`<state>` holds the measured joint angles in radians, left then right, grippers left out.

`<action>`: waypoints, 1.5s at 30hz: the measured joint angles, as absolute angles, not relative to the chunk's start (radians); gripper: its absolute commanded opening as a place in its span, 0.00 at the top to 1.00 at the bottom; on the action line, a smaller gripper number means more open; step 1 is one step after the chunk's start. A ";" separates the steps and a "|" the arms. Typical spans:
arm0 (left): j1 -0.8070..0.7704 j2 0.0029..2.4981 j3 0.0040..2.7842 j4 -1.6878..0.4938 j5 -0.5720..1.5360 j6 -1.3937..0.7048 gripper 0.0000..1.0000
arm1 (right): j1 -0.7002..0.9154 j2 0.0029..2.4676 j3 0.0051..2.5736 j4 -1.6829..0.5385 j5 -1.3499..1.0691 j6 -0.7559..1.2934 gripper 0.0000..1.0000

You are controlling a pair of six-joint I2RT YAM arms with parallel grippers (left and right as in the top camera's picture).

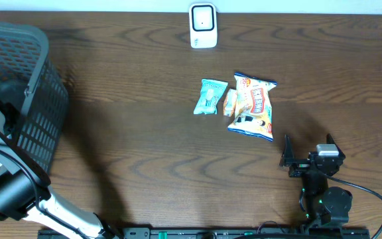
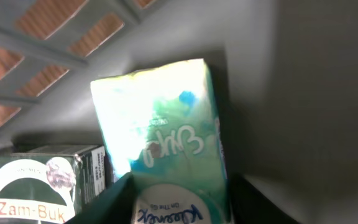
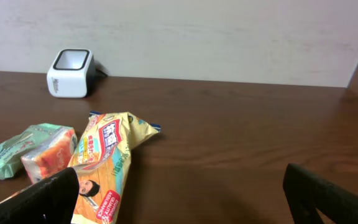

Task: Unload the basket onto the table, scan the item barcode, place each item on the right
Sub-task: 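Reach the left gripper into the basket and grasp the teal tissue pack, then carry the teal tissue pack toward the scanner and drop it on the table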

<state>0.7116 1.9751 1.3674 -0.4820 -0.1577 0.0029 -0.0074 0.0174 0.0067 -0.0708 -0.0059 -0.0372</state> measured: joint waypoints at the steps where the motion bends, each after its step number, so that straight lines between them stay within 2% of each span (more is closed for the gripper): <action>1: 0.712 1.975 1.367 -0.485 -0.155 0.007 0.74 | -0.007 0.017 0.007 -0.071 -0.006 -0.037 0.01; 2: 0.712 1.975 1.367 -0.488 -0.155 0.004 0.77 | -0.007 0.017 0.007 -0.071 -0.006 -0.037 0.01; 4: 0.712 1.975 1.367 -0.491 -0.155 0.006 0.92 | -0.007 0.017 0.007 -0.071 -0.006 -0.037 0.01; 11: 0.712 1.967 1.368 -0.495 -0.147 -0.009 0.93 | -0.007 0.017 0.007 -0.071 -0.006 -0.037 0.01; 17: 0.712 1.902 1.368 -0.512 -0.036 -0.082 0.93 | -0.007 0.017 0.007 -0.071 -0.006 -0.037 0.01; 29: 0.688 1.248 1.402 -0.436 0.403 -0.368 0.93 | -0.007 0.017 0.007 -0.071 -0.006 -0.037 0.01; 32: 0.590 1.142 1.405 -0.437 0.474 -0.423 0.93 | -0.007 0.017 0.007 -0.070 -0.006 -0.037 0.01; 36: 0.348 1.110 1.405 -0.443 0.527 -0.440 0.93 | -0.007 0.017 0.007 -0.070 -0.006 -0.037 0.01; 40: 0.056 1.182 1.394 -0.495 0.547 -0.373 0.93 | -0.007 0.017 0.007 -0.071 -0.006 -0.037 0.01; 45: -0.186 1.339 1.382 -0.522 0.460 -0.336 0.92 | -0.007 0.017 0.007 -0.071 -0.006 -0.037 0.01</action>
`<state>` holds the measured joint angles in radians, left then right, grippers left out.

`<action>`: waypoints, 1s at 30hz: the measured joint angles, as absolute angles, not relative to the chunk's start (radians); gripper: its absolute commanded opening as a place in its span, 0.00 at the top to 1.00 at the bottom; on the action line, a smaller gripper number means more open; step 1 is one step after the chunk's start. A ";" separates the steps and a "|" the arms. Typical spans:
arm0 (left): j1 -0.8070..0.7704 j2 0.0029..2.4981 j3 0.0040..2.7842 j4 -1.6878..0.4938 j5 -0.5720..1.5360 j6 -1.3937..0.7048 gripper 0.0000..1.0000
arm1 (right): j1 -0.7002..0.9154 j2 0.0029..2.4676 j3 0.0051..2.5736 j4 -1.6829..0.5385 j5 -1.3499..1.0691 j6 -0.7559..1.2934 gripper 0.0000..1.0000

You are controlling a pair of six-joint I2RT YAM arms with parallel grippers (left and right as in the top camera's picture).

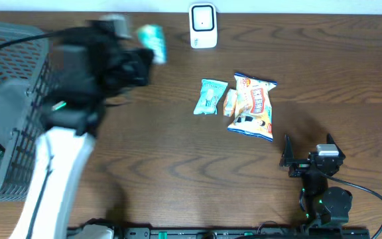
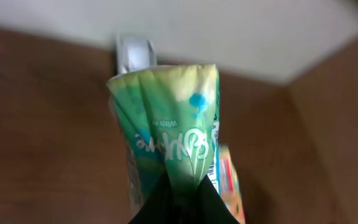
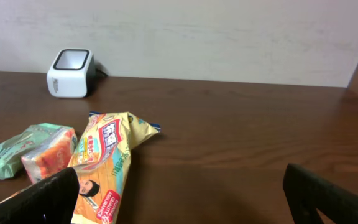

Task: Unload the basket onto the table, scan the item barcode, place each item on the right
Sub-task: 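Carry the teal tissue pack toward the scanner and drop it on the table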

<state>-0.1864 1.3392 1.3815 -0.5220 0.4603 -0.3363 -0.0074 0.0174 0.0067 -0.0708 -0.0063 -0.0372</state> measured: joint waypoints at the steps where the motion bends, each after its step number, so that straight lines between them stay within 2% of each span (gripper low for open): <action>1: -0.229 1.382 1.380 -0.525 0.435 -0.334 0.93 | -0.007 0.017 0.007 -0.071 -0.006 -0.037 0.01; 8: -0.366 1.634 1.374 -0.515 0.286 -0.320 0.92 | -0.007 0.017 0.007 -0.071 -0.006 -0.037 0.01; 10: -0.374 1.687 1.372 -0.513 0.268 -0.317 0.77 | -0.007 0.017 0.007 -0.071 -0.006 -0.037 0.01; 11: -0.376 1.713 1.372 -0.512 0.260 -0.319 0.74 | -0.007 0.017 0.007 -0.071 -0.006 -0.037 0.01; 14: -0.375 1.773 1.370 -0.510 0.241 -0.314 0.72 | -0.007 0.017 0.007 -0.071 -0.006 -0.037 0.01; 16: -0.375 1.798 1.369 -0.511 0.234 -0.314 0.62 | -0.007 0.017 0.007 -0.071 -0.006 -0.037 0.01; 17: -0.375 1.809 1.369 -0.511 0.232 -0.307 0.60 | -0.007 0.017 0.007 -0.071 -0.006 -0.037 0.01; 28: -0.356 1.762 1.369 -0.491 0.230 -0.311 0.51 | -0.007 0.017 0.007 -0.071 -0.006 -0.037 0.01; 30: -0.330 1.705 1.369 -0.481 0.229 -0.300 0.37 | -0.007 0.017 0.007 -0.071 -0.006 -0.037 0.01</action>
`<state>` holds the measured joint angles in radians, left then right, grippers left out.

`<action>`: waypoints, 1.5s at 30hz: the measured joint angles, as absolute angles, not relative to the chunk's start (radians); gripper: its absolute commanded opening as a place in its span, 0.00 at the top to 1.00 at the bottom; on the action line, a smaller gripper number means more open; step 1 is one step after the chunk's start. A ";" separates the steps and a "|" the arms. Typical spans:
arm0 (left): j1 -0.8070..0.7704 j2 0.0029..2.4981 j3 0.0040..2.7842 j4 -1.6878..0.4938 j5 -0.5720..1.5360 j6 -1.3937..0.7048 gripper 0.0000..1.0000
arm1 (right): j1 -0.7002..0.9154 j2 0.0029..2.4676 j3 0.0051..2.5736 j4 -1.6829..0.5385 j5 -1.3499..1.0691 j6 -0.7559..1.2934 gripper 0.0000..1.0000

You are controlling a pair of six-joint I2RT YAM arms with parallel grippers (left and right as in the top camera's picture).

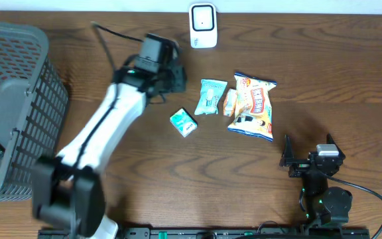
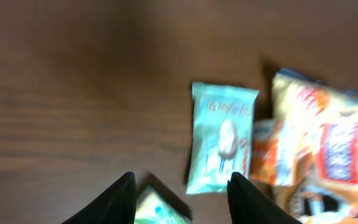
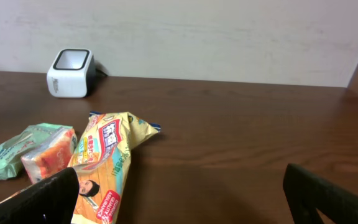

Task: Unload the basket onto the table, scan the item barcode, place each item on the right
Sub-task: 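Carry the teal tissue pack toward the scanner and drop it on the table, then reach the left gripper into the basket and grasp the green Zam-Buk box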

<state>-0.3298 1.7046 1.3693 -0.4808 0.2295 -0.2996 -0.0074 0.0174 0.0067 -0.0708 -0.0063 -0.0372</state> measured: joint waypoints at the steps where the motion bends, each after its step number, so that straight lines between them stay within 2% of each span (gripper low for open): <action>1: -0.303 1.652 1.370 -0.472 0.229 -0.276 0.35 | -0.007 0.017 0.007 -0.071 -0.006 -0.037 0.01; 6: -0.144 1.427 1.385 -0.467 0.155 -0.247 0.34 | -0.007 0.017 0.007 -0.071 -0.006 -0.037 0.01; 8: -0.057 1.340 1.393 -0.469 0.097 -0.236 0.26 | -0.007 0.017 0.007 -0.071 -0.006 -0.038 0.01; 14: 0.232 1.169 1.403 -0.511 -0.115 -0.228 0.19 | -0.007 0.017 0.007 -0.071 -0.006 -0.037 0.01; 20: 0.515 1.202 1.403 -0.553 -0.267 -0.228 0.18 | -0.007 0.017 0.007 -0.071 -0.006 -0.037 0.01; 25: 0.661 1.344 1.402 -0.585 -0.303 -0.249 0.18 | -0.007 0.017 0.007 -0.071 -0.006 -0.037 0.01; 33: 0.747 1.600 1.401 -0.619 -0.317 -0.315 0.17 | -0.007 0.017 0.007 -0.071 -0.006 -0.037 0.01; 45: 0.770 1.908 1.401 -0.623 -0.367 -0.278 0.18 | -0.007 0.017 0.007 -0.071 -0.006 -0.037 0.01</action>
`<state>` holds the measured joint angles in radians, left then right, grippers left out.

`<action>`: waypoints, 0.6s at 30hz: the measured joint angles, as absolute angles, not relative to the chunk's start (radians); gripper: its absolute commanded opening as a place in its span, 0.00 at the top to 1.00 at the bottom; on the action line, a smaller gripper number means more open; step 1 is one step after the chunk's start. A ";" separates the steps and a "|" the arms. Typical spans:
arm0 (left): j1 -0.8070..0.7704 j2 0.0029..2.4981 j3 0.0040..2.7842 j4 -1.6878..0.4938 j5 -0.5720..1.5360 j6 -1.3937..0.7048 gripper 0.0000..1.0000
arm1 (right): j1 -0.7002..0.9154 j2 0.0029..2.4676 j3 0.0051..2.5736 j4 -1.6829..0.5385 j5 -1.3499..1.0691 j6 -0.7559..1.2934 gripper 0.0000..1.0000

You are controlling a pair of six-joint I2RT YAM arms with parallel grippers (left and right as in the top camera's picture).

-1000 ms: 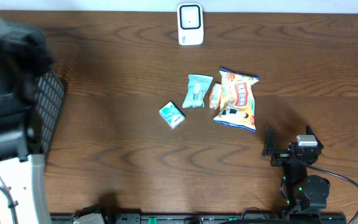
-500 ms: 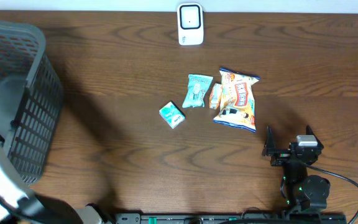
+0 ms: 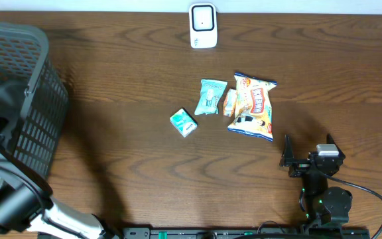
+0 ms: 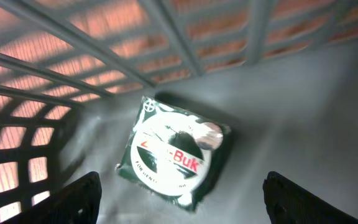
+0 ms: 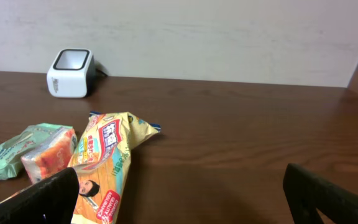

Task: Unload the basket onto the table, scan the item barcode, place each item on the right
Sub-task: 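Reach the left gripper into the basket and grasp the green Zam-Buk box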

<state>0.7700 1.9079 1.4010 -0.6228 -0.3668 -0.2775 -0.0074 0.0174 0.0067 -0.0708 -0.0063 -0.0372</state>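
Observation:
The white barcode scanner (image 3: 203,26) stands at the table's far edge, also seen in the right wrist view (image 5: 71,64). My left gripper (image 4: 179,211) is down inside the grey basket (image 3: 25,46), open, right above a dark green Zam-Buk box (image 4: 174,158) lying flat on the basket floor. A small green tissue pack (image 3: 184,123) lies on the table left of the other items. My right gripper (image 5: 182,205) rests open near the front right, holding nothing.
A teal packet (image 3: 210,96), a small orange packet (image 3: 230,101) and a yellow snack bag (image 3: 253,106) lie together mid-table, below the scanner. The basket's mesh walls (image 4: 73,43) enclose the left gripper closely.
My left gripper was open over the table by the teal packet; now it is inside the basket, open over the Zam-Buk box. The tissue pack stays on the table. The right arm has not moved.
My left gripper was in the basket, shut on the green tissue pack next to the Zam-Buk box. Then it held the pack up near the scanner. Then the pack lay on the table with the gripper open above. Now the gripper is back in the basket.

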 measured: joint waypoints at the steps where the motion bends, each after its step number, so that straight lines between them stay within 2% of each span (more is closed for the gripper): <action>1: 0.771 1.925 1.401 -0.623 -0.376 -0.276 0.18 | -0.007 0.017 0.007 -0.071 -0.006 -0.038 0.01; 4: 0.771 1.968 1.401 -0.623 -0.416 -0.271 0.17 | -0.007 0.017 0.007 -0.071 -0.006 -0.037 0.01; 7: 0.777 1.994 1.401 -0.622 -0.450 -0.262 0.10 | -0.007 0.017 0.007 -0.071 -0.006 -0.037 0.01; 8: 0.781 1.997 1.401 -0.621 -0.455 -0.263 0.05 | -0.007 0.017 0.007 -0.071 -0.006 -0.037 0.01; 11: 0.807 2.000 1.401 -0.622 -0.454 -0.260 0.00 | -0.007 0.017 0.007 -0.071 -0.006 -0.037 0.01; 18: 0.894 1.999 1.401 -0.622 -0.290 -0.262 0.00 | -0.007 0.017 0.007 -0.071 -0.006 -0.037 0.01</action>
